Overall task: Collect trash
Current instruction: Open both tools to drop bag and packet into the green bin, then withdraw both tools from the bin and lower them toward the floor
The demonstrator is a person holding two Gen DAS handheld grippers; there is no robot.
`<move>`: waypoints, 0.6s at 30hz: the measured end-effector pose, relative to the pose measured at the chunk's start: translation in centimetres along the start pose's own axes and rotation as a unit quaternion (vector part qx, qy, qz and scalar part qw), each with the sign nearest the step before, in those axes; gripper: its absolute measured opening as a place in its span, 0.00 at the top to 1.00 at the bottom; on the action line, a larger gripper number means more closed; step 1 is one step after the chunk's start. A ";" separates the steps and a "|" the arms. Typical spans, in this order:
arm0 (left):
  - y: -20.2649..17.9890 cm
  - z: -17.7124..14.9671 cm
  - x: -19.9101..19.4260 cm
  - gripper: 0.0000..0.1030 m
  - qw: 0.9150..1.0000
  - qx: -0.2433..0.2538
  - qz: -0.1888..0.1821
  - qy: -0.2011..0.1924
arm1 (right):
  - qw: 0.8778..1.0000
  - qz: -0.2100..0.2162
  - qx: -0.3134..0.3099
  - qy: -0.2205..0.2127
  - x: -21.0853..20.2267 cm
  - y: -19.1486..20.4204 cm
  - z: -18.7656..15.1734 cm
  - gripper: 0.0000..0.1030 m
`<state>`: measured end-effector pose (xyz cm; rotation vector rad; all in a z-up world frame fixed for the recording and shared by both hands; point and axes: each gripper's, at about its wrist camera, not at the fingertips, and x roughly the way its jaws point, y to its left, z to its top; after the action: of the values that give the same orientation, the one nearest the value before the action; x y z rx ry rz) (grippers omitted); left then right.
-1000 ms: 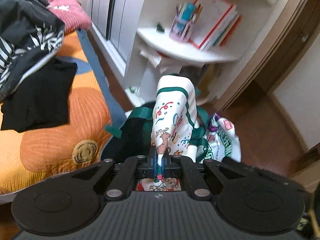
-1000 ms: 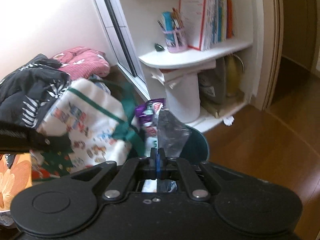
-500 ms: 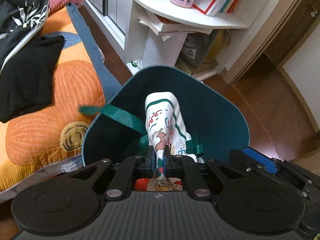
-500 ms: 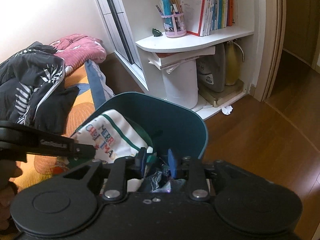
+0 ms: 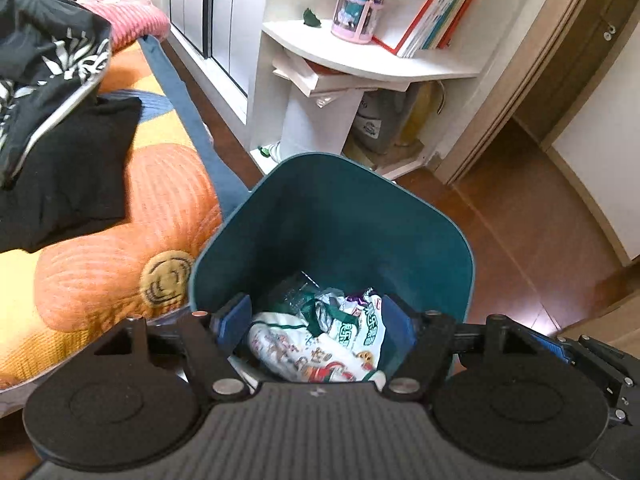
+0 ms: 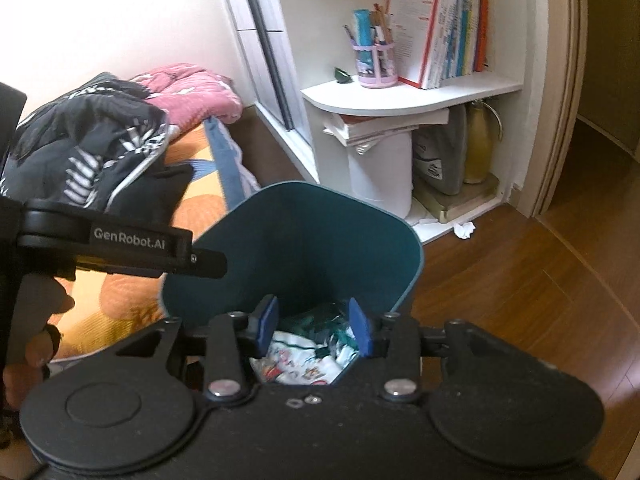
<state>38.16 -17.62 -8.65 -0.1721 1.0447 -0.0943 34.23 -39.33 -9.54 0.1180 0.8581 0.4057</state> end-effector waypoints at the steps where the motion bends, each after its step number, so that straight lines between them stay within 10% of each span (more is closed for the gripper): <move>1: 0.2 -0.3 -0.6 0.31 1.000 0.000 -0.001 -0.003 | 1.000 0.004 -0.002 0.000 -0.4 0.3 0.0 0.60; 18: 8.4 -5.9 -11.5 0.31 0.997 -0.038 0.017 -0.059 | 0.994 0.060 -0.093 -0.015 -4.2 10.2 -0.7 0.51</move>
<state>27.23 -8.12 -3.35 -0.2263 0.9336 -0.0135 28.18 -31.66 -4.29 0.0029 0.7816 0.5930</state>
